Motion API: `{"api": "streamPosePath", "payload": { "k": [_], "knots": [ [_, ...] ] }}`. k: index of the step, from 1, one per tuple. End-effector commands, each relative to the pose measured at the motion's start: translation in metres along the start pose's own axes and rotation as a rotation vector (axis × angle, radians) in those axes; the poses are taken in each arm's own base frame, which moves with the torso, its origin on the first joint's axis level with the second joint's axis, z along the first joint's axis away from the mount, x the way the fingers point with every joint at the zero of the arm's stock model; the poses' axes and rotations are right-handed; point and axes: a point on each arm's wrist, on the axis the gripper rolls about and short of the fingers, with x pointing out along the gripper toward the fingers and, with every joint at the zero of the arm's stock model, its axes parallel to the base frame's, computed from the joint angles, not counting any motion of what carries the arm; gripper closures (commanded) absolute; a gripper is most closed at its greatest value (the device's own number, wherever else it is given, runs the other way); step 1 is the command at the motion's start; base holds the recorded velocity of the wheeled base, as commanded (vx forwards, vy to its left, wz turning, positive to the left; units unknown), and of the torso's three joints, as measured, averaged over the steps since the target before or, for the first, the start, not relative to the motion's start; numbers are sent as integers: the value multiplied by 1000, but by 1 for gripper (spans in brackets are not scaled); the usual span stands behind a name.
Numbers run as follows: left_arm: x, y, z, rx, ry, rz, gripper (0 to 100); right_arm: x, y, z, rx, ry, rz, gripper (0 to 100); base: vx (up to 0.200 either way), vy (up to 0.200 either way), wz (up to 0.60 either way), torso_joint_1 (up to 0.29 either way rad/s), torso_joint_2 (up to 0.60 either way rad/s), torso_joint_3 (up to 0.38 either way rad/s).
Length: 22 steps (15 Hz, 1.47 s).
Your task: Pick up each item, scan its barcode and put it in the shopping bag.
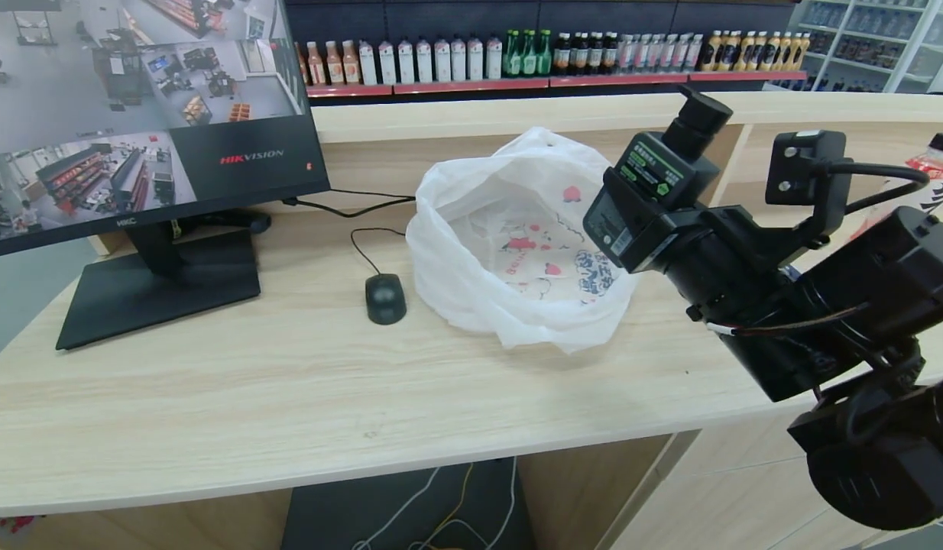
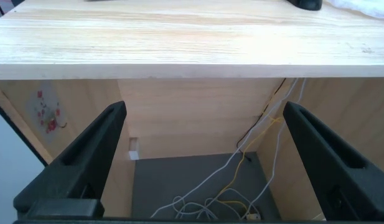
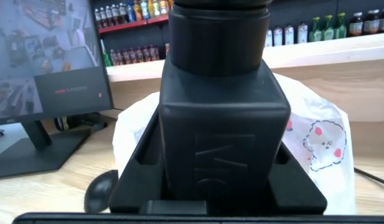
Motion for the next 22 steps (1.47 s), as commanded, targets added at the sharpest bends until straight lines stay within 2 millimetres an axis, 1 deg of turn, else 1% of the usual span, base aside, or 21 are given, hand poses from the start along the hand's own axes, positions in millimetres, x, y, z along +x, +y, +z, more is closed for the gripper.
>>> {"api": "streamPosePath", "payload": {
  "k": [1, 3, 5, 7, 10, 11, 12, 14, 15, 18, 19, 22],
  "knots": [
    [0, 0, 0, 0, -1, 2, 0, 8, 1, 6, -1, 0, 0, 100, 0, 0, 0, 0, 0, 0],
    [0, 0, 0, 0, -1, 0, 0, 23, 3, 8, -9, 52, -3, 100, 0, 0, 0, 0, 0, 0],
    [0, 0, 0, 0, -1, 2, 0, 33, 4, 7, -22, 96, -3, 100, 0, 0, 0, 0, 0, 0],
    [0, 0, 0, 0, -1, 0, 0, 46, 5, -3, -52, 168, 1, 100, 0, 0, 0, 0, 0, 0],
    [0, 0, 0, 0, -1, 0, 0, 74, 8, -12, -71, 169, 1, 100, 0, 0, 0, 0, 0, 0],
    [0, 0, 0, 0, -1, 0, 0, 94, 10, -14, -104, 146, 3, 100, 0, 0, 0, 0, 0, 0],
    [0, 0, 0, 0, -1, 0, 0, 105, 11, -17, -126, 125, 4, 100, 0, 0, 0, 0, 0, 0],
    [0, 0, 0, 0, -1, 0, 0, 114, 16, -28, -148, 127, 14, 100, 0, 0, 0, 0, 0, 0],
    [0, 0, 0, 0, -1, 0, 0, 117, 17, -34, -151, 148, 16, 100, 0, 0, 0, 0, 0, 0],
    [0, 0, 0, 0, -1, 0, 0, 130, 18, -48, -151, 142, 16, 100, 0, 0, 0, 0, 0, 0],
    [0, 0, 0, 0, -1, 0, 0, 133, 18, -51, -150, 139, 16, 100, 0, 0, 0, 0, 0, 0],
    [0, 0, 0, 0, -1, 0, 0, 134, 16, -70, -154, 172, 14, 100, 0, 0, 0, 0, 0, 0]
  ]
}}
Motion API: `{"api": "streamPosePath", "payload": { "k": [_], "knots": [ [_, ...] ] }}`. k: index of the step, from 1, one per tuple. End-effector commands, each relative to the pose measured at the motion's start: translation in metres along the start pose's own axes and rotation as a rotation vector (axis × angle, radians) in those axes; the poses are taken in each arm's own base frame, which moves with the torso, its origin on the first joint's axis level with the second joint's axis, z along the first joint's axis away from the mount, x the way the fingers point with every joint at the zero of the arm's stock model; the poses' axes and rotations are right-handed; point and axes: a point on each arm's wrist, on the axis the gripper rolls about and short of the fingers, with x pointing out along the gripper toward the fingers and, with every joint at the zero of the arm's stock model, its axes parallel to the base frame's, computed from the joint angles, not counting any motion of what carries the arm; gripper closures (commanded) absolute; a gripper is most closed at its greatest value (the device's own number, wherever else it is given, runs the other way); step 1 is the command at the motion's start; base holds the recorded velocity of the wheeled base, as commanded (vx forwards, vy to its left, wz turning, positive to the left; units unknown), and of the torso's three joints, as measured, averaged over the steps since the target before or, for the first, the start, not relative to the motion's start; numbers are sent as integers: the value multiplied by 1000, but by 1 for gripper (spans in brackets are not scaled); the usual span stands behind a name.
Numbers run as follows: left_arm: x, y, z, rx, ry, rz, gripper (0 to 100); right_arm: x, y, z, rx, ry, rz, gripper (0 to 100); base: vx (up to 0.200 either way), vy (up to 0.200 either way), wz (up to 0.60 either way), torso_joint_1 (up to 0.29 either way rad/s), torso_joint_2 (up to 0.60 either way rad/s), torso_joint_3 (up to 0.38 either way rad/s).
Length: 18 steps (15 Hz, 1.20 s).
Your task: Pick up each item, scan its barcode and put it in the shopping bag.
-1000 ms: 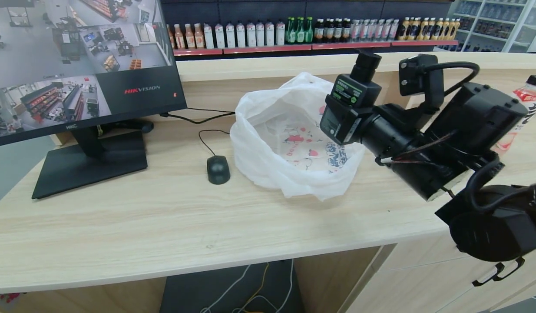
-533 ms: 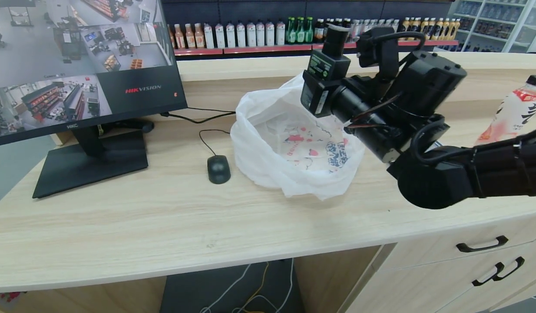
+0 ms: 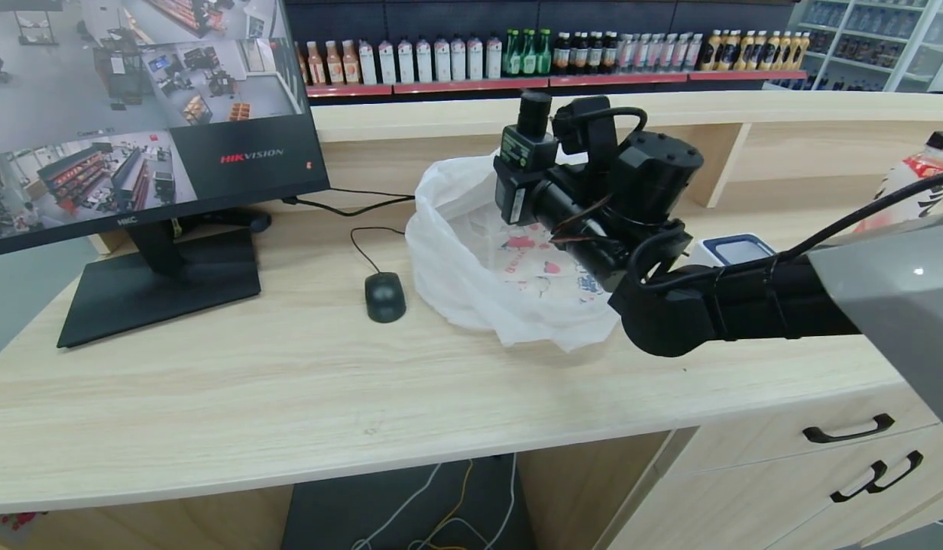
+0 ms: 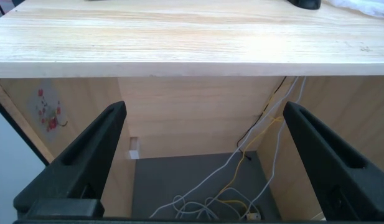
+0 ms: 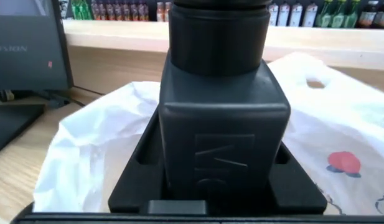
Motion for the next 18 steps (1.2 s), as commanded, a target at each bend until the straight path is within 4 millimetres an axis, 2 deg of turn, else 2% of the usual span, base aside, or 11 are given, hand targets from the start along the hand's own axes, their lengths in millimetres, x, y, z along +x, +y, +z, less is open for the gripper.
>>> {"api": "streamPosePath", "payload": {
  "k": [1, 7, 10, 18],
  "knots": [
    [0, 0, 0, 0, 0, 1, 0, 4, 1, -20, -5, 36, 1, 100, 0, 0, 0, 0, 0, 0],
    [0, 0, 0, 0, 0, 0, 0, 10, 2, -45, 3, 83, 4, 100, 0, 0, 0, 0, 0, 0],
    [0, 0, 0, 0, 0, 0, 0, 16, 3, -49, 4, 69, 2, 100, 0, 0, 0, 0, 0, 0],
    [0, 0, 0, 0, 0, 0, 0, 15, 6, -68, 1, 106, 5, 100, 0, 0, 0, 0, 0, 0]
  ]
}}
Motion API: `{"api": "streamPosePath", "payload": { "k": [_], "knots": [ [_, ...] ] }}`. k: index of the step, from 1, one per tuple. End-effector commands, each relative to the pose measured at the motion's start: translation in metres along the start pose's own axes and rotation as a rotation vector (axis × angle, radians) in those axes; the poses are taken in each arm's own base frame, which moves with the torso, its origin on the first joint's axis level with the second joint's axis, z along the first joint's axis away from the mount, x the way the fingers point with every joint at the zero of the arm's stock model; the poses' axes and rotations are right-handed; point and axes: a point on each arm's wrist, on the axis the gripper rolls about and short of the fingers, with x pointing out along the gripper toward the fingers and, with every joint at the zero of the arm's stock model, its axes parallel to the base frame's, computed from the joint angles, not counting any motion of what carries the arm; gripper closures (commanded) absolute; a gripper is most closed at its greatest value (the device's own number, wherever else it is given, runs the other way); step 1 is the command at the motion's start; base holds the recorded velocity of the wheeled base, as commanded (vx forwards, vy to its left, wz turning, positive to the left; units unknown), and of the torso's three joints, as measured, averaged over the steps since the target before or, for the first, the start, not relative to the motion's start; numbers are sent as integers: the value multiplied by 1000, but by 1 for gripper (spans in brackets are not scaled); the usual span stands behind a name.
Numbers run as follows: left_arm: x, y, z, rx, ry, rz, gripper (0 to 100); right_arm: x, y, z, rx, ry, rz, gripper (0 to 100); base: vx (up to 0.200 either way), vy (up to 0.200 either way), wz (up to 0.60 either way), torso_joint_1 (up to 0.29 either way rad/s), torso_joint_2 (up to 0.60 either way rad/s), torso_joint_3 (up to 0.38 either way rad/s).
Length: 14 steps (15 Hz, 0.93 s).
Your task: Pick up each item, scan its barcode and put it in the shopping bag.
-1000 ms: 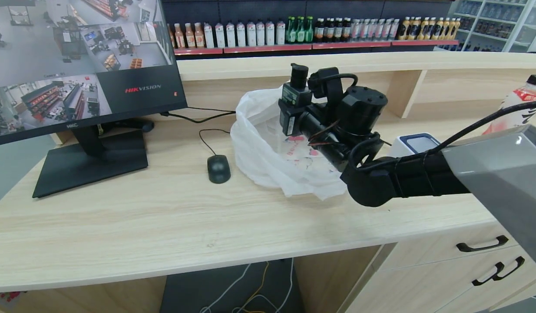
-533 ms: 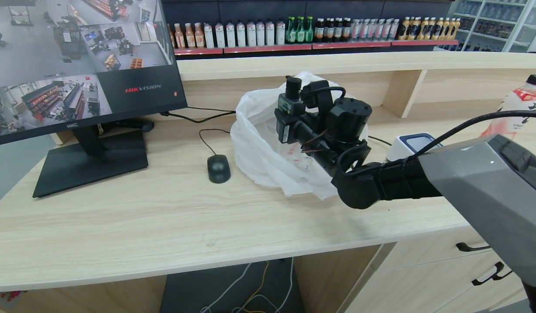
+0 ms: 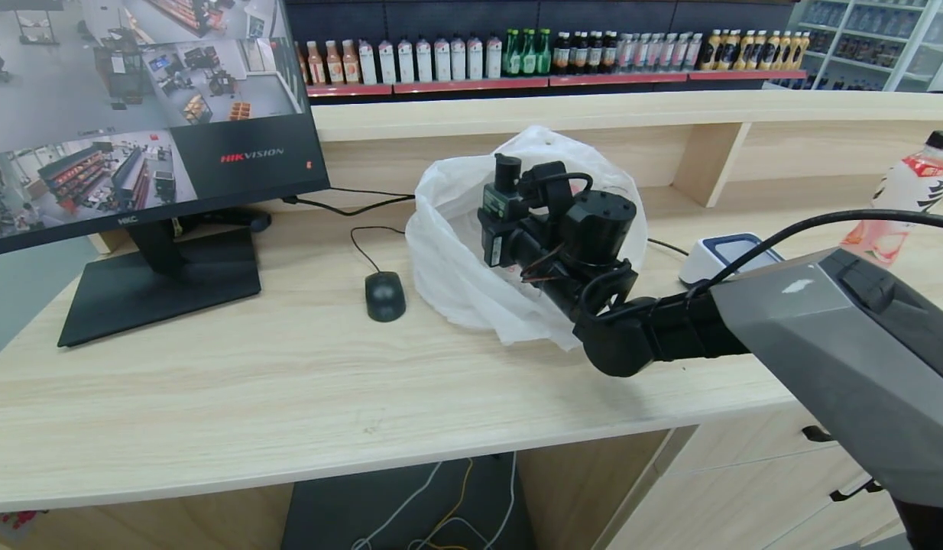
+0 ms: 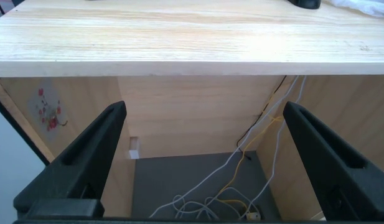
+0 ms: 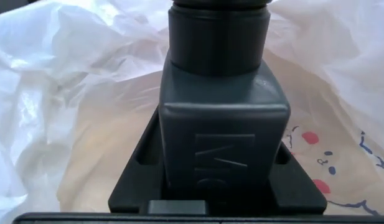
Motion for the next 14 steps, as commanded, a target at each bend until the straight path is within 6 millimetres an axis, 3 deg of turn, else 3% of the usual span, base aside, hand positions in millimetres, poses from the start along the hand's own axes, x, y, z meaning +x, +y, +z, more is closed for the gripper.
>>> {"api": "streamPosePath", "payload": {
  "k": [1, 5, 14],
  "knots": [
    [0, 0, 0, 0, 0, 0, 0, 1, 2, -8, -1, 12, 4, 100, 0, 0, 0, 0, 0, 0],
    [0, 0, 0, 0, 0, 0, 0, 1, 12, -19, 37, 31, 20, 100, 0, 0, 0, 0, 0, 0],
    [0, 0, 0, 0, 0, 0, 0, -1, 11, -31, 68, 57, 1, 100, 0, 0, 0, 0, 0, 0]
  ]
}}
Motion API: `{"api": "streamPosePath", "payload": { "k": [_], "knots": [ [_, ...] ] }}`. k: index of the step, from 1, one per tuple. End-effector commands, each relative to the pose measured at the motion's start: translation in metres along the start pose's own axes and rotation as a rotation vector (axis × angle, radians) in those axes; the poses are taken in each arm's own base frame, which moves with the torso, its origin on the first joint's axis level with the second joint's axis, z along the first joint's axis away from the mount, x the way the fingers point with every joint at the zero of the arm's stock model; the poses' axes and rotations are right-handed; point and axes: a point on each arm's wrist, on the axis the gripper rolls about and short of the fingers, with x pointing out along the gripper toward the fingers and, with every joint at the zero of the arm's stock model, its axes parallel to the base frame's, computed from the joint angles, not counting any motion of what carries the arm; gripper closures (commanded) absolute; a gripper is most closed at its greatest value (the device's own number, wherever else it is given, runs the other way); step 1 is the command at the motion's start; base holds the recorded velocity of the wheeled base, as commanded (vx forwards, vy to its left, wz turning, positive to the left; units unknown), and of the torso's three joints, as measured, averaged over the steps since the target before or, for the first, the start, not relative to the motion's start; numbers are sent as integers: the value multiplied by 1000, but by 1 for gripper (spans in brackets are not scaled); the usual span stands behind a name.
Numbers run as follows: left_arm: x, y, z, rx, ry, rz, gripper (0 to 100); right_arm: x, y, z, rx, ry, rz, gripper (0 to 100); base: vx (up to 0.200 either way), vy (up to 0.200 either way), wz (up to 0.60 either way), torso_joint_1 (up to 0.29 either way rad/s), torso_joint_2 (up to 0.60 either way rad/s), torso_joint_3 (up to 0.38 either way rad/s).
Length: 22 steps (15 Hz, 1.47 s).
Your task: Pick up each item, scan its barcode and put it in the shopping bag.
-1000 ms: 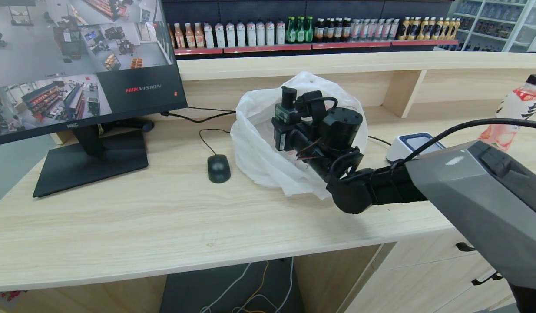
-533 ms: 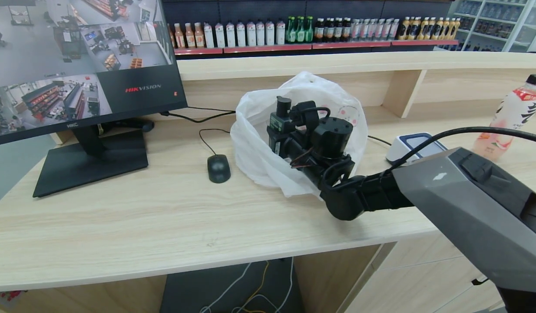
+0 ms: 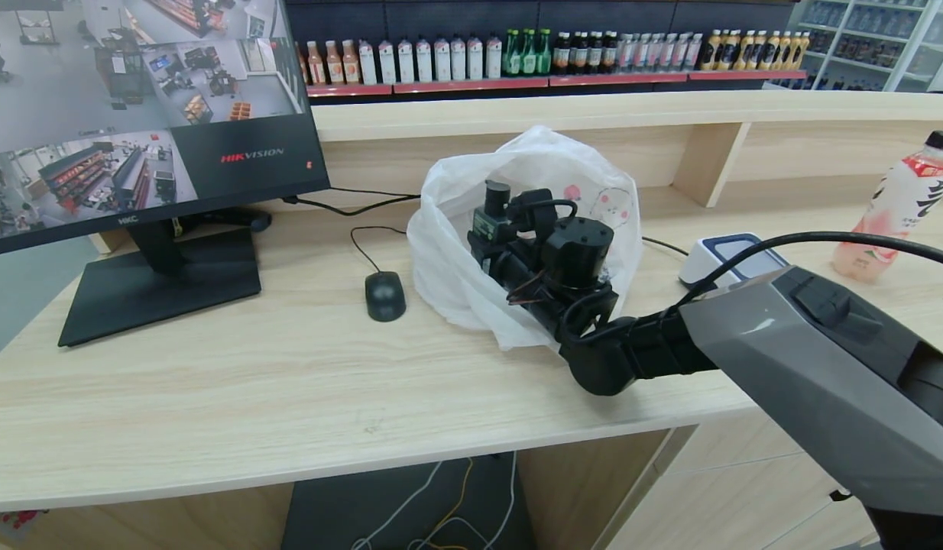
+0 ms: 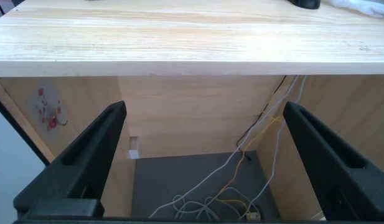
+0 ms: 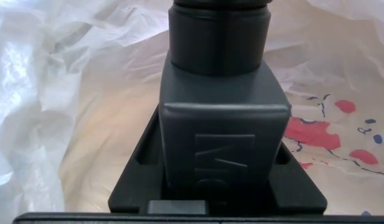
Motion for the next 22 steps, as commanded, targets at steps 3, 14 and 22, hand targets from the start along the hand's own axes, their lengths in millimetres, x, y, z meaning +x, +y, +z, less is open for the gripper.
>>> {"api": "streamPosePath", "payload": {
  "k": [3, 14, 22],
  "knots": [
    [0, 0, 0, 0, 0, 0, 0, -1, -2, -6, 16, 21, -5, 100, 0, 0, 0, 0, 0, 0],
    [0, 0, 0, 0, 0, 0, 0, 0, -5, -1, 36, -2, -11, 0, 0, 0, 0, 0, 0, 0],
    [0, 0, 0, 0, 0, 2, 0, -12, -5, 36, 44, -55, -8, 0, 0, 0, 0, 0, 0, 0]
  ]
}}
